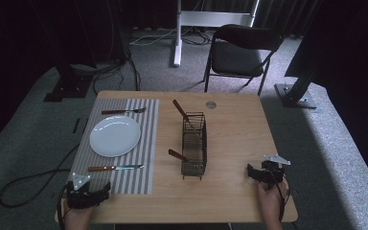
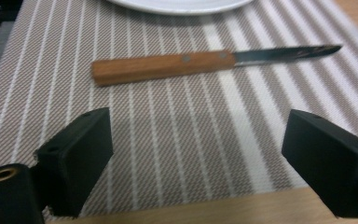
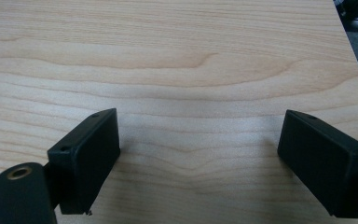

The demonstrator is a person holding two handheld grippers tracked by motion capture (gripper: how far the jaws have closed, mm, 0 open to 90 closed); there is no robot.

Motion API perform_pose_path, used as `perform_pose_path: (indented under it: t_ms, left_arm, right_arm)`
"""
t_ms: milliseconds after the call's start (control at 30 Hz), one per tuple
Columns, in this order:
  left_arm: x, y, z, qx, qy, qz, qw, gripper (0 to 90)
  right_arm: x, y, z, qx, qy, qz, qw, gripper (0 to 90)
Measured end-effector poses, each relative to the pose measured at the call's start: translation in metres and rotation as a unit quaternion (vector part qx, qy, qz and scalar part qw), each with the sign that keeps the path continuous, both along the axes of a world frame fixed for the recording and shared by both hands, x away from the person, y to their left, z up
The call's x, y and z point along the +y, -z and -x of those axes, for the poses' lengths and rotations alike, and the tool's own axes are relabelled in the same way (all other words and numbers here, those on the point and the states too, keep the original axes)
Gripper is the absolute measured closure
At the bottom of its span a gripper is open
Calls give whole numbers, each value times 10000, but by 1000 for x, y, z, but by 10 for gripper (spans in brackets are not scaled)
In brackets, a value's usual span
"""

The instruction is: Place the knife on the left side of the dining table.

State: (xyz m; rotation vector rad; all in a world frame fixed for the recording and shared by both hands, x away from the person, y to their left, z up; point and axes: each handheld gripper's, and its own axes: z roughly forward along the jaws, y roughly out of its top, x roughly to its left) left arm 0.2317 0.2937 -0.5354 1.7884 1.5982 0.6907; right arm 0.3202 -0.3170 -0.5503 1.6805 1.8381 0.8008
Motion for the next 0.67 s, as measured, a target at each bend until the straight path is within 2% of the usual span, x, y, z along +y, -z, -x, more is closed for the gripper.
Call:
perform_pose_path:
  t_ms: [67, 100, 167, 233, 267, 367, 467, 667]
  left_arm:
    - [3, 2, 2, -89, -189, 26, 9998, 80]
    - [5, 3, 2, -74, -271, 38, 9996, 0]
    - [8, 4, 3, -139, -430, 32, 9990, 0]
    - [9, 4, 4, -171, -474, 3, 9987, 0]
    - [10, 5, 5, -200, -593, -49, 9980, 0]
    - [12, 6, 5, -193, -720, -101, 9972, 0]
    - [15, 8, 4, -171, -787, -70, 9967, 0]
    - [16, 7, 5, -203, -758, -63, 9969, 0]
  right_arm:
    - [0, 0, 0, -1, -1, 1, 10000, 120]
    - [0, 0, 0, 0, 0, 1, 10000, 120]
    - [0, 0, 0, -1, -2, 2, 10000, 120]
    - [0, 0, 0, 0, 0, 1, 10000, 120]
    - [0, 0, 0, -1, -1, 2, 10000, 120]
    - [0, 0, 0, 0, -1, 0, 10000, 120]
    - [0, 0, 0, 0, -1, 1, 10000, 120]
    - [0, 0, 0, 1, 0, 2, 10000, 120]
